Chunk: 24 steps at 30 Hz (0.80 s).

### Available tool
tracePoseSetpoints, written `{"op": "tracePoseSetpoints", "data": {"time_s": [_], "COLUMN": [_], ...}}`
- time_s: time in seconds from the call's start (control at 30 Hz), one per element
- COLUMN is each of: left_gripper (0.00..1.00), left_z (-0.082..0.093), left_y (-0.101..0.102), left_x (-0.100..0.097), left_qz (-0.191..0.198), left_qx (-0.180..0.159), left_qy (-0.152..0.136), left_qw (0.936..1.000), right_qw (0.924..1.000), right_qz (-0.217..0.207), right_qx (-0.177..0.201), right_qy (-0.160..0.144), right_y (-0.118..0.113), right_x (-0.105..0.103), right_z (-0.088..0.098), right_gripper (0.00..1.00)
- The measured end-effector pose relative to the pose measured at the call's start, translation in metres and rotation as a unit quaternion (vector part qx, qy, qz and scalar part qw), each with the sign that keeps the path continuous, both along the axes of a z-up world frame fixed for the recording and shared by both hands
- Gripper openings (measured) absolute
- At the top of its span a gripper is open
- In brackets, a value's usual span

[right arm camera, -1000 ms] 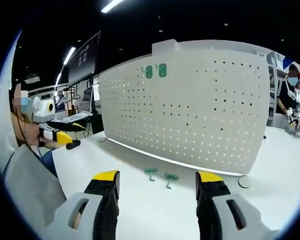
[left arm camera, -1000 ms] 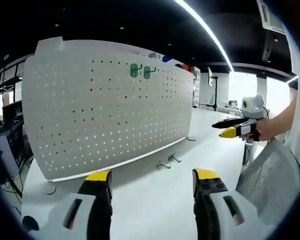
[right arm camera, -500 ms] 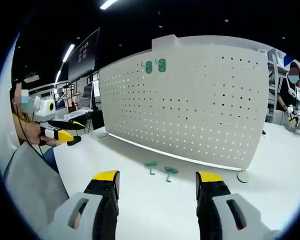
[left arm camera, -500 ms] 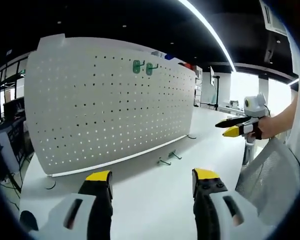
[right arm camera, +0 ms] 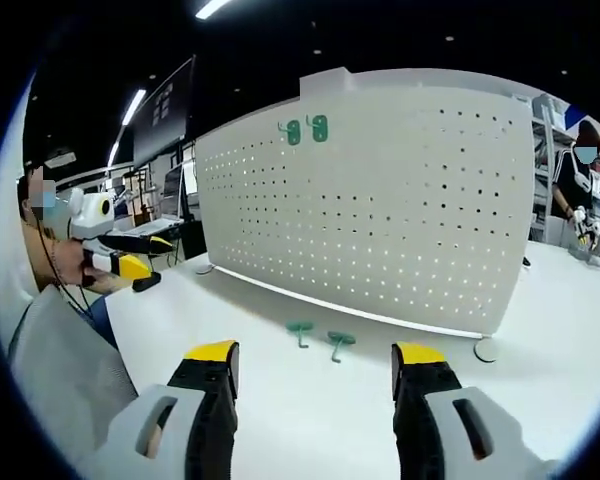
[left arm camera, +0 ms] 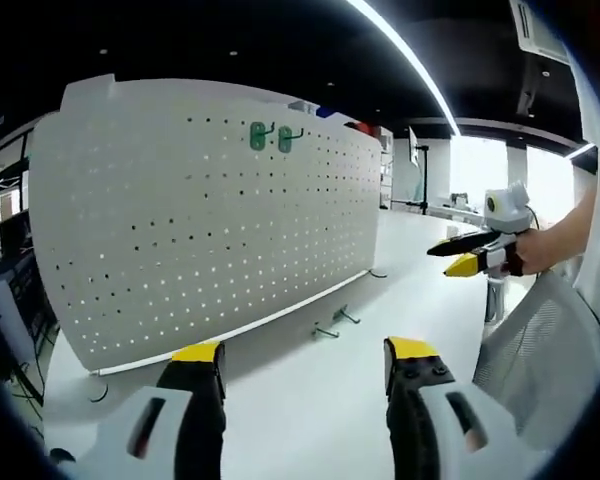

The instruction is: Insert the hook assembly into the mounting plate slot until the hook locks in place.

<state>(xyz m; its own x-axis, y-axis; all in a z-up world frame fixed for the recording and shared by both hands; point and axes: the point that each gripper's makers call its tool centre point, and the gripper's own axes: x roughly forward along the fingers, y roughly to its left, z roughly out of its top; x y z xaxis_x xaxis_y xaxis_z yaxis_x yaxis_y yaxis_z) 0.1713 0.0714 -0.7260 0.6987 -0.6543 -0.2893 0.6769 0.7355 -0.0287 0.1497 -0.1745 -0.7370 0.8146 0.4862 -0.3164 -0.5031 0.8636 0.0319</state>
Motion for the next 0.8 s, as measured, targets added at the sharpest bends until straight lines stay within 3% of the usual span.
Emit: {"op": "tracePoseSetpoints", "data": {"time_s": [0.4, 0.53, 0.8], "left_gripper": [0.67, 0.68, 0.67], "left_z": [-0.003, -0.014, -0.026], "left_y": [-0.033, -0.045, -0.061], "left_x": [0.025, 0.029, 0.042], "left_qz": [-0.067, -0.091, -0.126], "left_qx": [0.037, 0.05, 0.083], "left_qy": [-0.011, 0.009, 0.021], "left_qw": [0.997, 0.9945, 0.9883], "right_qw": [1.0, 0.9999, 0.9999], "right_qz": [-0.002, 0.001, 0.001], "right_qx": [-0.007, -0.011, -0.015], "right_qy": [0.001, 0.001, 0.0], "right_y": [-0.001, -0.001, -0.001], "right_x": [0.0, 0.0, 0.0], "right_z": [-0.001, -0.003, -0.003], "right_gripper": [0.59, 0.59, 0.59]}}
